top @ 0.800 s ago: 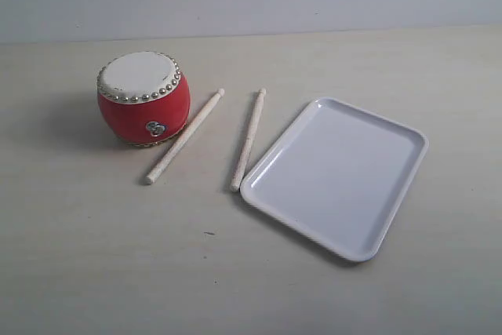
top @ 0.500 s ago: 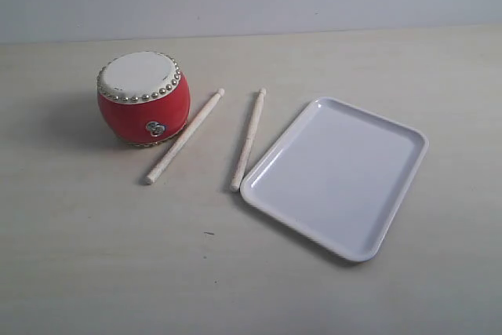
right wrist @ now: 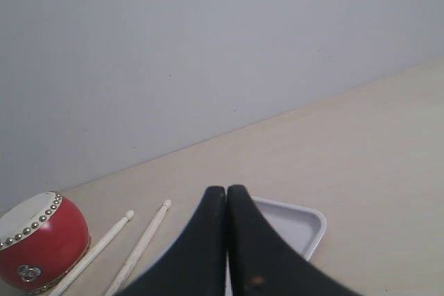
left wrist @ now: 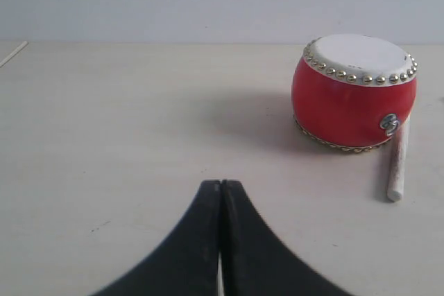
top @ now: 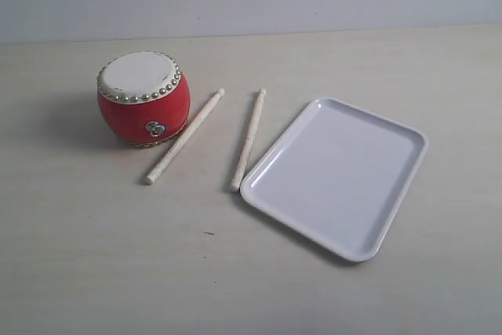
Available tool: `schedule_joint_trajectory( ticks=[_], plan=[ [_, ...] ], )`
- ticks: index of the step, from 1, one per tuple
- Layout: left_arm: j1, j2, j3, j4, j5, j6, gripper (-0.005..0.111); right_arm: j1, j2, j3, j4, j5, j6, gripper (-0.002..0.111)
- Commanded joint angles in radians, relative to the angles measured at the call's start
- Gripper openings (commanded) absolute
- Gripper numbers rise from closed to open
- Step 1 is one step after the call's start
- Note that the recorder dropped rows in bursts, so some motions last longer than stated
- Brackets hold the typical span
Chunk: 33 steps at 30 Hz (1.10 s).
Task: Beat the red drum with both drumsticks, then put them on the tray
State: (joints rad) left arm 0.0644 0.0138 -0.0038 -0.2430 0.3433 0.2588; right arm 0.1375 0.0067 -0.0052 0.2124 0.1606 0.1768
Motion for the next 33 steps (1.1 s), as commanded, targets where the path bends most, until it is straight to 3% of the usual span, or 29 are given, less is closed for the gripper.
schedule_joint_trajectory(
  ticks=[1,11,16,20,22,25,33],
  plan=[
    [-0.007,0.004,0.004,0.039,-0.030,0.036,0.000,-0.006,-0.007,0.005,-0.004,-0.006,-0.007,0.000],
    [-0.007,0.004,0.004,0.105,-0.220,0.373,0.000,-0.006,-0.007,0.005,-0.004,-0.006,-0.007,0.000],
    [-0.007,0.004,0.004,-0.050,-0.337,0.244,0.000,-0.006,-0.007,0.005,-0.004,-0.006,-0.007,0.000],
    [-0.007,0.004,0.004,-0.345,-0.343,-0.074,0.000,-0.006,-0.007,0.005,-0.004,-0.006,-0.007,0.000],
    [-0.007,0.004,0.004,-0.425,-0.392,-0.209,0.000,-0.006,-0.007,0.005,-0.004,-0.006,-0.007,0.000],
    [-0.007,0.004,0.004,-0.438,-0.469,-0.349,0.000,-0.006,-0.007,0.005,-0.004,-0.006,-0.007,0.000],
    [-0.007,0.031,-0.082,-0.382,-0.852,-0.367,0.000,-0.006,-0.007,0.005,-0.004,-0.006,-0.007,0.000]
  ],
)
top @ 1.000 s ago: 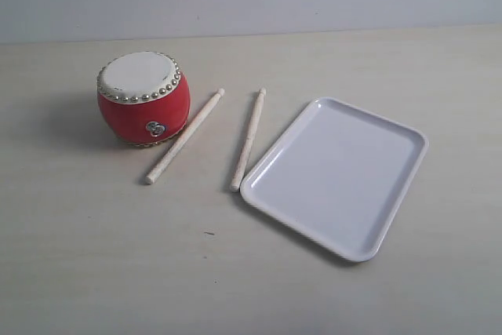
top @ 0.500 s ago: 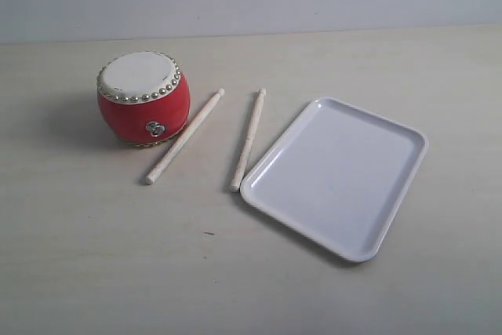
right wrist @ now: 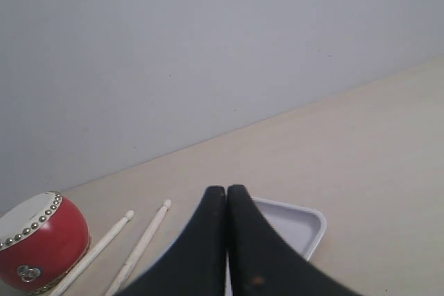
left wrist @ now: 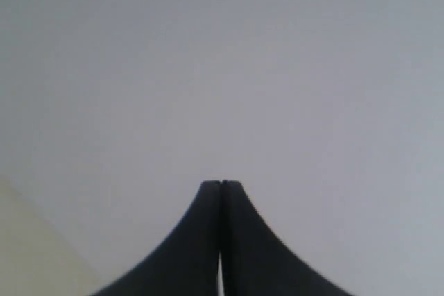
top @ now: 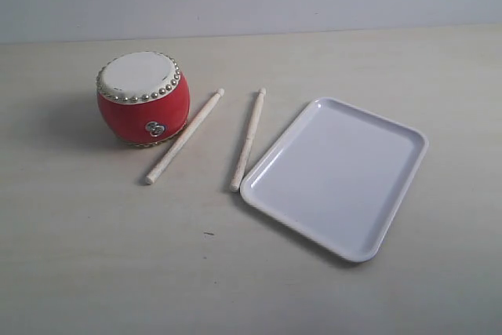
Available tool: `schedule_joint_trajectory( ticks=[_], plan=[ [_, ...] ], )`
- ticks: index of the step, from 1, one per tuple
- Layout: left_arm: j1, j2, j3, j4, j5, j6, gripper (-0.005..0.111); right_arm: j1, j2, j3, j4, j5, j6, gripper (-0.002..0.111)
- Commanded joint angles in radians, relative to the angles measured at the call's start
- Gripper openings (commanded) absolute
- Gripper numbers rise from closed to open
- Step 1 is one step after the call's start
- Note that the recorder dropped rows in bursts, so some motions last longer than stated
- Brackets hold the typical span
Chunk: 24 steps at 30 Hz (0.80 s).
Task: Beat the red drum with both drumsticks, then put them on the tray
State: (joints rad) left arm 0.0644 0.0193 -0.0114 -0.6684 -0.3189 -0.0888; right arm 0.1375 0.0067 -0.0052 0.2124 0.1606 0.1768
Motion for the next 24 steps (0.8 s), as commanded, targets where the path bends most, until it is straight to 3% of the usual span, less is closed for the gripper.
schedule_joint_trajectory(
  ticks=[1,6,11,13,17,19,24],
  plan=[
    [-0.007,0.045,-0.117,0.088,-0.190,-0.020,0.000,-0.006,-0.007,0.005,-0.004,-0.006,-0.007,0.000],
    [-0.007,0.268,-0.346,0.477,-0.165,-0.022,0.000,-0.006,-0.007,0.005,-0.004,-0.006,-0.007,0.000],
    [-0.007,0.631,-0.559,0.517,-0.057,-0.022,0.000,-0.006,-0.007,0.005,-0.004,-0.006,-0.007,0.000],
    [-0.007,0.776,-0.645,0.562,0.110,-0.022,0.000,-0.006,-0.007,0.005,-0.004,-0.006,-0.007,0.000],
    [-0.007,1.060,-0.842,0.605,0.657,-0.002,0.000,-0.006,-0.007,0.005,-0.004,-0.006,-0.007,0.000],
    [-0.007,1.172,-0.923,0.605,0.869,0.066,0.000,-0.006,-0.007,0.005,-0.004,-0.006,-0.007,0.000],
    [-0.009,1.351,-1.056,0.590,1.149,0.172,0.000,-0.006,-0.007,0.005,-0.004,-0.006,-0.007,0.000]
  ],
)
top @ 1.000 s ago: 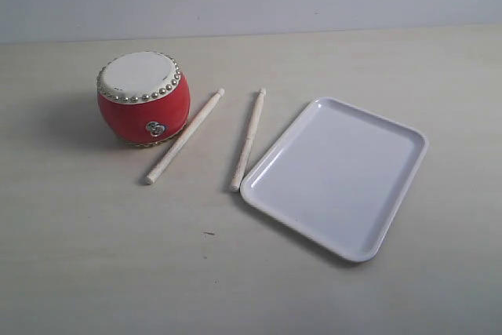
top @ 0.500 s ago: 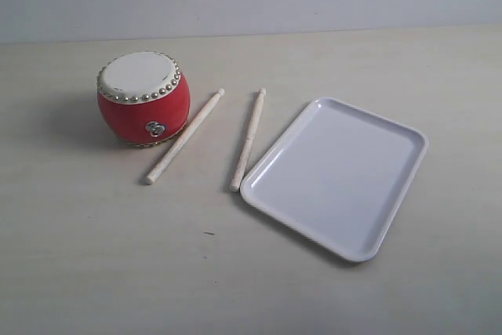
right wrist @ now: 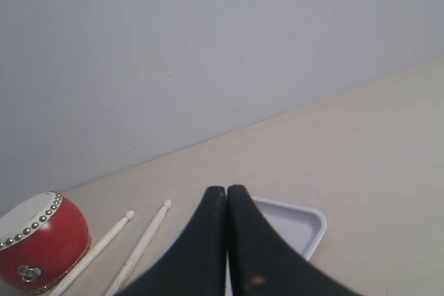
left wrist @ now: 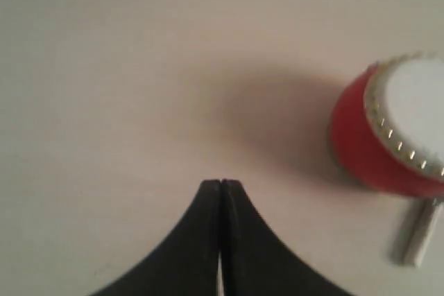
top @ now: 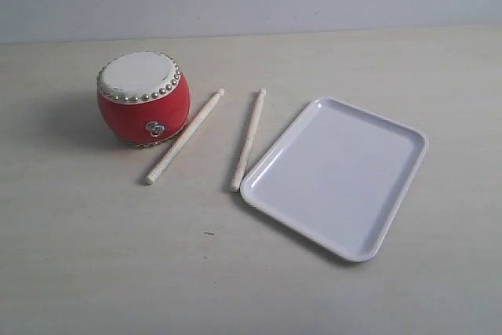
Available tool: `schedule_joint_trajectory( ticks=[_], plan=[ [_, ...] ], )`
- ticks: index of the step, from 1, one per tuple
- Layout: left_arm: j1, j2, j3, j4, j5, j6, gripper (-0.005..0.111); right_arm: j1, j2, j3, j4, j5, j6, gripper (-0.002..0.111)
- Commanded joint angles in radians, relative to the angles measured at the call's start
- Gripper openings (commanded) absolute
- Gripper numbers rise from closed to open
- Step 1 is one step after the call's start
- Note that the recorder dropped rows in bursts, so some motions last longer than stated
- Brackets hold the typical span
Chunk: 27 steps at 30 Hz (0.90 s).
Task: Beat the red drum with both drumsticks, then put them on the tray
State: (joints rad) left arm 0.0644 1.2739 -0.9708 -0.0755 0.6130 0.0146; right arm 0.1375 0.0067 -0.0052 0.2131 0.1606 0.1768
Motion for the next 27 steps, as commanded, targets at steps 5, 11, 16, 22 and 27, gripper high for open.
schedule_joint_trajectory(
  ticks=[5,11,16,22,27],
  plan=[
    [-0.062,0.161,-0.161,-0.201,0.406,0.253,0.000,-0.006,-0.007,0.005,-0.005,-0.006,-0.007,0.000],
    [-0.220,0.251,-0.194,-0.448,0.549,0.474,0.000,-0.006,-0.007,0.005,-0.005,-0.006,-0.007,0.000],
    [-0.440,0.362,-0.231,-0.154,0.467,0.248,0.000,-0.006,-0.007,0.005,-0.005,-0.006,-0.007,0.000],
    [-0.512,0.496,-0.231,-0.124,0.279,0.164,0.007,-0.006,-0.007,0.005,-0.005,-0.006,-0.007,0.000],
    [-0.512,0.599,-0.231,-0.124,0.220,0.164,0.036,-0.006,-0.007,0.005,-0.005,-0.006,-0.007,0.000]
  ],
)
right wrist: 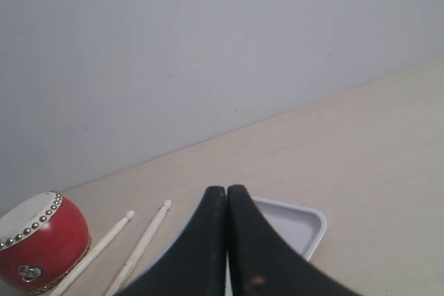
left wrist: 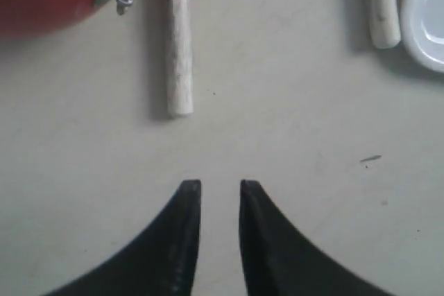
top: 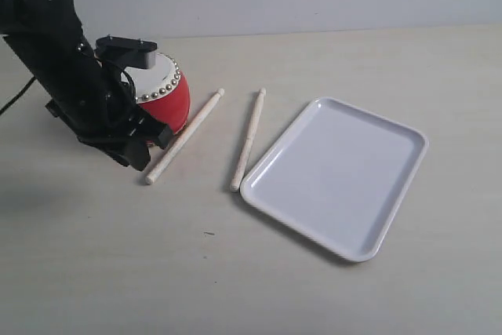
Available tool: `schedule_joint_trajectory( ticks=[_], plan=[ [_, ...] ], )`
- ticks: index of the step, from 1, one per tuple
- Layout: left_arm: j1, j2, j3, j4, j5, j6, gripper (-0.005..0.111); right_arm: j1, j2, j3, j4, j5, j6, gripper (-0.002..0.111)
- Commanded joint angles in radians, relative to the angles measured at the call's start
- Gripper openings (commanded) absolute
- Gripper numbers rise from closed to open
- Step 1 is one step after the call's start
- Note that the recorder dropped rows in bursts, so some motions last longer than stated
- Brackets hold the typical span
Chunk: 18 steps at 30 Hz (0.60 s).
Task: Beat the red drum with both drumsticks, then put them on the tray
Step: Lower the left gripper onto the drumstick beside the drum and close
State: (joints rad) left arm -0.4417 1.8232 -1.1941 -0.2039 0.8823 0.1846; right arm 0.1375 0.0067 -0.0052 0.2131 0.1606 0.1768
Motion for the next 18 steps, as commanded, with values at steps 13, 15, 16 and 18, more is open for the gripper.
schedule_joint_trajectory(
  ticks=[13,15,16,18],
  plan=[
    [-0.006,0.093,-0.008,-0.002,-0.234,-0.013,0.042,-0.006,-0.007,0.005,-0.005,-0.006,-0.007,0.000],
    [-0.006,0.106,-0.008,-0.002,-0.231,-0.015,0.042,-0.006,-0.007,0.005,-0.005,-0.006,-0.007,0.000],
    [-0.006,0.122,-0.008,-0.010,-0.227,-0.036,0.042,-0.006,-0.007,0.005,-0.005,-0.006,-0.007,0.000],
    [-0.006,0.147,-0.008,-0.022,-0.227,-0.059,0.042,-0.006,-0.007,0.005,-0.005,-0.006,-0.007,0.000]
  ],
)
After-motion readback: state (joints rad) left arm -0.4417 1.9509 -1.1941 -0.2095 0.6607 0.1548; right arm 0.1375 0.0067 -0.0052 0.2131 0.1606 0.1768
